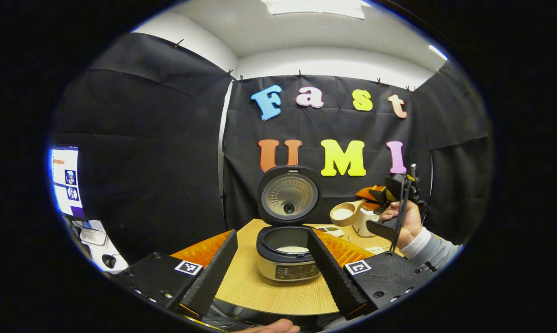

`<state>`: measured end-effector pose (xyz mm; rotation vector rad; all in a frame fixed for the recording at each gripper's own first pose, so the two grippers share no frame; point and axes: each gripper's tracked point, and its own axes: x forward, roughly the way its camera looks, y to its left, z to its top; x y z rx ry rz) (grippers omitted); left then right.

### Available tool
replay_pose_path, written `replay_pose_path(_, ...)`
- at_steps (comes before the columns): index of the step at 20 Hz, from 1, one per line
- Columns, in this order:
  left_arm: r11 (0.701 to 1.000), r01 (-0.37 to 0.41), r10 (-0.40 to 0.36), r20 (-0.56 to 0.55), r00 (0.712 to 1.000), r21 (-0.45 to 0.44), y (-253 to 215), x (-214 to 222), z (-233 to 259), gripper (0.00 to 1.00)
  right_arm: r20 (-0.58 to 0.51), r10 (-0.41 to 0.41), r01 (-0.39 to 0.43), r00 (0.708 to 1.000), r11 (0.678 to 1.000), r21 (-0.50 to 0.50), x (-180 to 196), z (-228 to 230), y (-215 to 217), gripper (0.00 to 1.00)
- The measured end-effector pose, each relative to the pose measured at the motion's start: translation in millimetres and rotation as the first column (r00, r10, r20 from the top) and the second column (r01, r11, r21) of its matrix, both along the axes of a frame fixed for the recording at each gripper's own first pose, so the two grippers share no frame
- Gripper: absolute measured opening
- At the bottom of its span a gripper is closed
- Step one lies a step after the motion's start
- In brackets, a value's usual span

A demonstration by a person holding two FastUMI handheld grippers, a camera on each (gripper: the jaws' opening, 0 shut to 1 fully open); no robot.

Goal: Close the left gripper, press the button to open the rice cooker; take a wooden spoon from the chopstick holder with the right hand, scoop a spoonful of rice and pour it into the rice cooker, then put the wooden spoon back into the chopstick holder.

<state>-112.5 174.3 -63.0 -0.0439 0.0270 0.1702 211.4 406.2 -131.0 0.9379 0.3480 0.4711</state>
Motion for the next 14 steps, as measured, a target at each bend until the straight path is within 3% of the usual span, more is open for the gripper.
replay_pose_path(3, 1.0, 0.0, 0.0, -0.003, 1.0, 0.022, 1.3, -3.4, 0.1, 0.96, 0.063, 0.049, -0.039, 0.997, 0.987, -0.157, -1.4, -6.8, 45.5, 0.14)
replay_pose_path(7, 0.997, -0.045, 0.045, -0.001, 0.999, 0.06, 11.8, -3.4, 2.1, 0.96, 0.141, 0.086, -0.023, 0.986, 0.917, -0.397, -3.8, -18.8, 75.3, 0.14)
replay_pose_path(14, 0.999, -0.021, 0.023, -0.025, 0.999, 0.042, 1.7, 1.8, -9.2, 0.96, 0.26, 0.225, -0.03, 0.939, 0.807, -0.59, -18.4, -13.1, 99.6, 0.15)
